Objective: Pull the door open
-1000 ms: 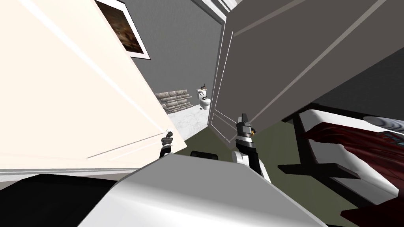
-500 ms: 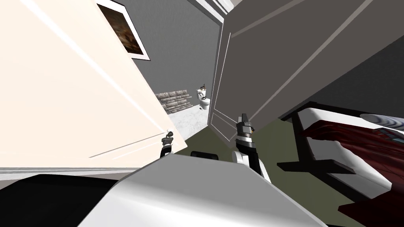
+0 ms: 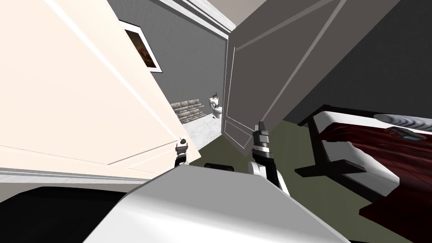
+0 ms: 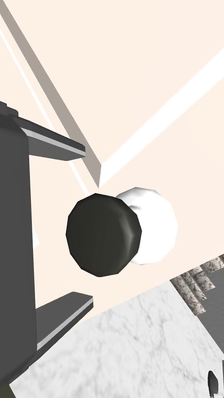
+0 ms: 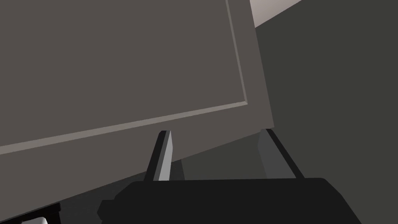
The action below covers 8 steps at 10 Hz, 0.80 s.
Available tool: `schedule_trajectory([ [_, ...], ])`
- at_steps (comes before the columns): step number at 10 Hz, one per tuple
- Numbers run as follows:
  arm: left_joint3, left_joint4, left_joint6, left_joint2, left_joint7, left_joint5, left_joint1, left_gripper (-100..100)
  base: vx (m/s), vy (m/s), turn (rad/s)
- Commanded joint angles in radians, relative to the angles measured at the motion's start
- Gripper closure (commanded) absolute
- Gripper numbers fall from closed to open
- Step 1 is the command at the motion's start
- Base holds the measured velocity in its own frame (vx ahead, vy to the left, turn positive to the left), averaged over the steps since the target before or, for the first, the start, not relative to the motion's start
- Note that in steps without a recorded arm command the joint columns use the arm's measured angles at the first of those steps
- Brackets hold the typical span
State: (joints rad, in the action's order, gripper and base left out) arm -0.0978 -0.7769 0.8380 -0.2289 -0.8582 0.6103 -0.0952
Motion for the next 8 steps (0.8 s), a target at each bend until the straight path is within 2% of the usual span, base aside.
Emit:
schedule_trajectory([
  [1,0.009,-0.021,-0.001,0.015,-0.036,0.019,-0.003,-100,-0.1,-0.008,-0.024],
  [8,0.049,-0.089,0.002,0.075,-0.19,0.101,-0.003,-100,-0.095,0.002,-0.028],
])
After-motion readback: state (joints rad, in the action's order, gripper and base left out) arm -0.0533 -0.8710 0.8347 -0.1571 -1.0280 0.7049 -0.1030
